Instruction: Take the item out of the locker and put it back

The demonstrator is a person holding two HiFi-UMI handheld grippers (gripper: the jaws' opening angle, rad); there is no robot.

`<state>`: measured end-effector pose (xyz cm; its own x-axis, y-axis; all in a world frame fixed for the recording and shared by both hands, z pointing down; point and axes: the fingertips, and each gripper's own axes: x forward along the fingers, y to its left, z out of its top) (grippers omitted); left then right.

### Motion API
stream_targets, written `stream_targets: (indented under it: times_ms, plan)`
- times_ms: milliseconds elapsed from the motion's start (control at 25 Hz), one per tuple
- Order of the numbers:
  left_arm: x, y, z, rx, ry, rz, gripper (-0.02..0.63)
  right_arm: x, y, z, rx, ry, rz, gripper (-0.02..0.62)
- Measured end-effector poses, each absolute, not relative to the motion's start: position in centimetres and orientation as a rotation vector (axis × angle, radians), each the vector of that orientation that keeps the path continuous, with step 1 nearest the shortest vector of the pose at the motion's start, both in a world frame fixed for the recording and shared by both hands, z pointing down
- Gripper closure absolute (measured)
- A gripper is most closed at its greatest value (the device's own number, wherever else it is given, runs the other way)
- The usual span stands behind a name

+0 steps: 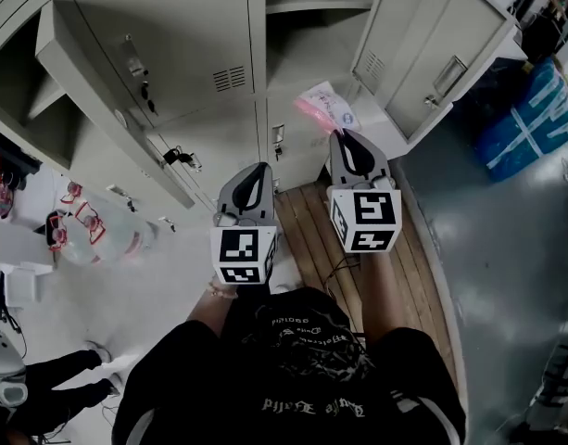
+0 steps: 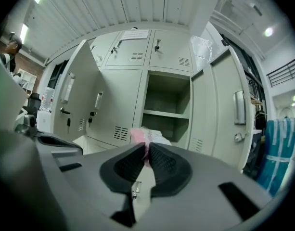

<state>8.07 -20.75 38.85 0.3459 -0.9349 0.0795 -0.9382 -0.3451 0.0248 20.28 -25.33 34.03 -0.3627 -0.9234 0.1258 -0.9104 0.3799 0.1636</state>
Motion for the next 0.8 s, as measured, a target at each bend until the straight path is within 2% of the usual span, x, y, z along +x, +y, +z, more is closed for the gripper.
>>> stream_targets:
  times_ms: [800]
  plan:
    - [7.4,-30.6,38.7,2.522,-1.749,0.075,0.598,19.5,-38.0,35.3,1.722,-2.345,-0.082,0.569]
